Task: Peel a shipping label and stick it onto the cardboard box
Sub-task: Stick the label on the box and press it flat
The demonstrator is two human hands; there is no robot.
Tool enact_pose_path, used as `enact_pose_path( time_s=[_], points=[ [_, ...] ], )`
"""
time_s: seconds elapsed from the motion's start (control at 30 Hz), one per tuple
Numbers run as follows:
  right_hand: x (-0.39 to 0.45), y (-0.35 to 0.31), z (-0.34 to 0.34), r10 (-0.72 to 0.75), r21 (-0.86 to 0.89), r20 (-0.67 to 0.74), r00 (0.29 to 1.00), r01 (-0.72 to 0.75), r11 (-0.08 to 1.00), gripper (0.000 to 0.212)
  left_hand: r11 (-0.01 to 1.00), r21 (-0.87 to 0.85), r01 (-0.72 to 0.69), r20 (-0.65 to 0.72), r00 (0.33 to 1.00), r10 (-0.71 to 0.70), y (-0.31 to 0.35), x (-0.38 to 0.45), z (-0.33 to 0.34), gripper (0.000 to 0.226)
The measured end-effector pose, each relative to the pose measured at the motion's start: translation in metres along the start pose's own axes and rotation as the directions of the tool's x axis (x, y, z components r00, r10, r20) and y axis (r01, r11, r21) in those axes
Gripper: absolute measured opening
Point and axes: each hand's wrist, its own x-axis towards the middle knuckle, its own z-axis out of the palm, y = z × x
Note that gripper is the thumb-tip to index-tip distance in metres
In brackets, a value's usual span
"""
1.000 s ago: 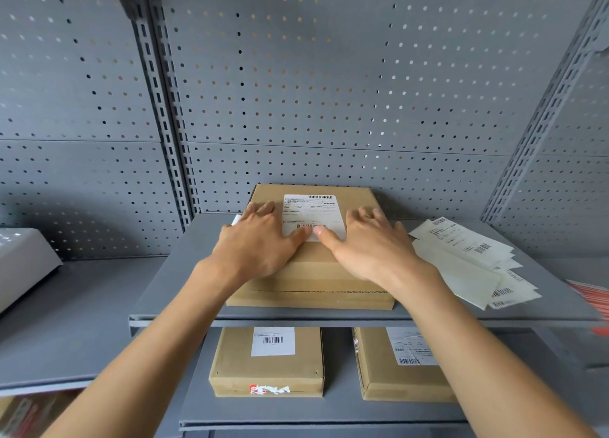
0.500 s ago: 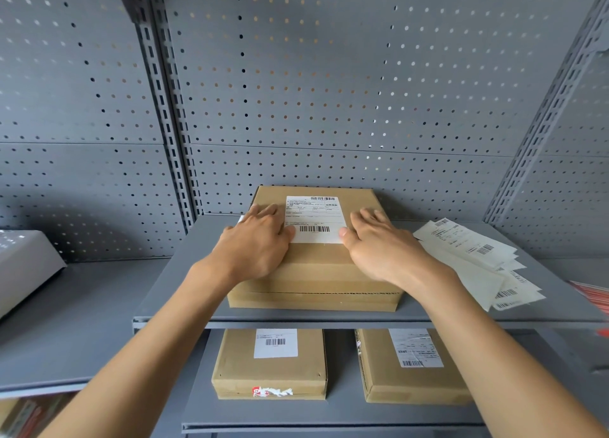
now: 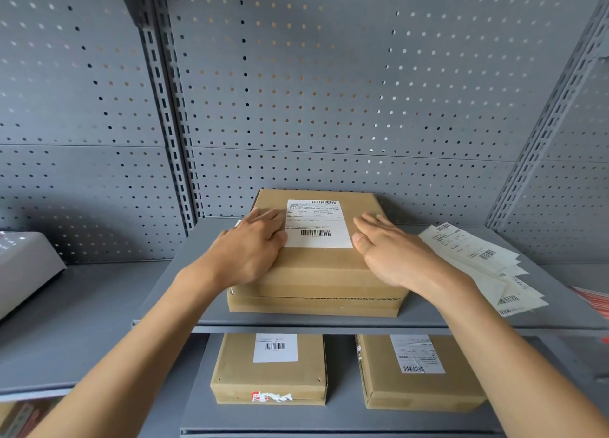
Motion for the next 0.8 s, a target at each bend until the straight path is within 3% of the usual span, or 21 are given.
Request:
enact_pose_path(
  time_s=[0.43, 0.63, 0.8],
  points=[
    [-0.004, 0.013, 0.001, -0.051, 0.078, -0.041, 0.998, 0.054, 0.995, 0.052, 0.988, -0.150, -0.021, -0.091, 0.996, 0.007, -0.002, -0.009, -0.005, 0.037],
    [-0.001, 0.010, -0.005, -0.040, 0.043, 0.006, 0.999, 0.040, 0.998, 0.053, 0.991, -0.131, 0.023, -0.032, 0.999, -0.027, -0.001, -0.006, -0.011, 0.032],
    [0.018, -0.010, -0.021, -0.041, 0.015, 0.004, 0.999, 0.041, 0.999, 0.055, 0.996, -0.009, 0.086, -0.089, 0.992, -0.087, 0.024, 0.027, -0.025, 0.048]
  ],
)
